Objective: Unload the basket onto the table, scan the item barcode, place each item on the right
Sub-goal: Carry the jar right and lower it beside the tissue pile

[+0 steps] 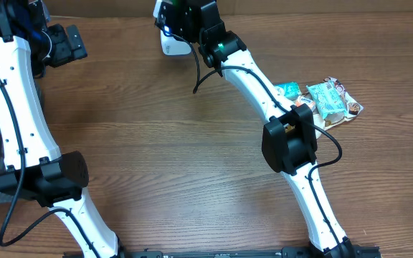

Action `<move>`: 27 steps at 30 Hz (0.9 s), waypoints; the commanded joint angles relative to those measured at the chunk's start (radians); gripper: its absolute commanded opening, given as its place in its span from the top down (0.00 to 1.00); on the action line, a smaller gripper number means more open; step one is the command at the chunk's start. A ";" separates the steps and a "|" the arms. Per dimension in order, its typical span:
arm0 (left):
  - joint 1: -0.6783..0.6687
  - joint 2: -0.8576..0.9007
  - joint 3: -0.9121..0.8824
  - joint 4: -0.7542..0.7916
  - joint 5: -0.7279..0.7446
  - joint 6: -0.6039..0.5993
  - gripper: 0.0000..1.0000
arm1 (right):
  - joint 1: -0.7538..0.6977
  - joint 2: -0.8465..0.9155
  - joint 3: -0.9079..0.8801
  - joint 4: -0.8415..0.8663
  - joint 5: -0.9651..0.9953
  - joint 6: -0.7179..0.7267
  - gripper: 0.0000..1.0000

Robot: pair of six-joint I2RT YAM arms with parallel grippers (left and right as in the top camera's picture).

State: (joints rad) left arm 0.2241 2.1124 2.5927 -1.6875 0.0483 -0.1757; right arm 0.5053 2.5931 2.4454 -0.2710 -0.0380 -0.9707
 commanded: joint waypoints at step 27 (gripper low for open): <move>-0.004 -0.006 0.012 -0.002 -0.006 0.019 0.00 | -0.275 -0.491 -0.189 -1.257 -0.219 0.893 0.71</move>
State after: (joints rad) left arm 0.2241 2.1124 2.5927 -1.6875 0.0479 -0.1749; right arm 0.2539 2.1162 2.3024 -1.5482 -0.2321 -0.0940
